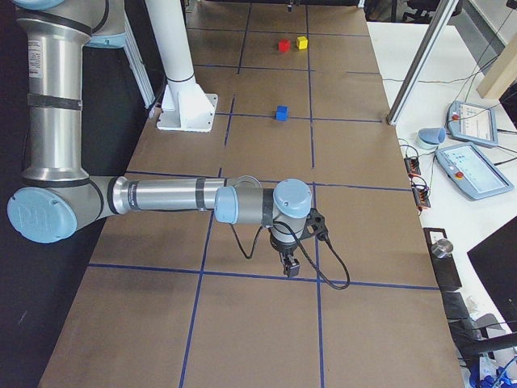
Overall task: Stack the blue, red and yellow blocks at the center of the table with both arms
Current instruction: 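Reach the left gripper down to the red block and grasp it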
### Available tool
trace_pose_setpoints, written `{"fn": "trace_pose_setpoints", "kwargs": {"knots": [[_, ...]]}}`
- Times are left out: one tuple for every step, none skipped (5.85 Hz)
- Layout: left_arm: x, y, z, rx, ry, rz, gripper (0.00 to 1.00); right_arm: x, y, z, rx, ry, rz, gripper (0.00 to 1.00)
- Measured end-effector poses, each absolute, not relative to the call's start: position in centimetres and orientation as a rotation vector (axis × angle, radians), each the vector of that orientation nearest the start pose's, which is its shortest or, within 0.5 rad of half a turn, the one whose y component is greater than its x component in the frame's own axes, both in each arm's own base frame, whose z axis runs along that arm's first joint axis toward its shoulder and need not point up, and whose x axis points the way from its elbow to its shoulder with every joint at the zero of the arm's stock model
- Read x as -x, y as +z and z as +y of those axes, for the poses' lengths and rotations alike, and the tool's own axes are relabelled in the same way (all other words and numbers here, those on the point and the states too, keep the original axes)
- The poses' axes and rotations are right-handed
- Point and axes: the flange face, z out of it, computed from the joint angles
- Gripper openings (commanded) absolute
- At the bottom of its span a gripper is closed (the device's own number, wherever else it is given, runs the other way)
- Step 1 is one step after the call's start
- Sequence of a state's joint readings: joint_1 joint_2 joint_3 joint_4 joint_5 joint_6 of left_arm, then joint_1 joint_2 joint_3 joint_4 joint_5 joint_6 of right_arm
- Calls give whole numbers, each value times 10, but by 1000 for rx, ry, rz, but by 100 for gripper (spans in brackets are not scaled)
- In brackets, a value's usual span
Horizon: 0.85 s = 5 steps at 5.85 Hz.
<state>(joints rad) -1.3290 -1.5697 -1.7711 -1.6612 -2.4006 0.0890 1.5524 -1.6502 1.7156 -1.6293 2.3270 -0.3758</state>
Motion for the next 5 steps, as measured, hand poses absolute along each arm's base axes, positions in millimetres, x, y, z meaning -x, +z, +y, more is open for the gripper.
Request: {"fn": "trace_pose_setpoints", "kwargs": {"knots": [[-88,546,-496,-186,374,830,100,-57,632,-459,-140,-368,-751,100],[-121,558,-489,-195,307,802,100,-56,631,-459,-140,-365,-755,100],[-153,577,-479,-227,269,798,100,-56,632,-458,-140,-364,-758,100],[-179,591,-470,-243,259,819,100,-56,633,-457,-138,-364,-761,100],[-196,597,-464,-239,263,834,100,-56,634,-456,-135,-363,-762,100]]}}
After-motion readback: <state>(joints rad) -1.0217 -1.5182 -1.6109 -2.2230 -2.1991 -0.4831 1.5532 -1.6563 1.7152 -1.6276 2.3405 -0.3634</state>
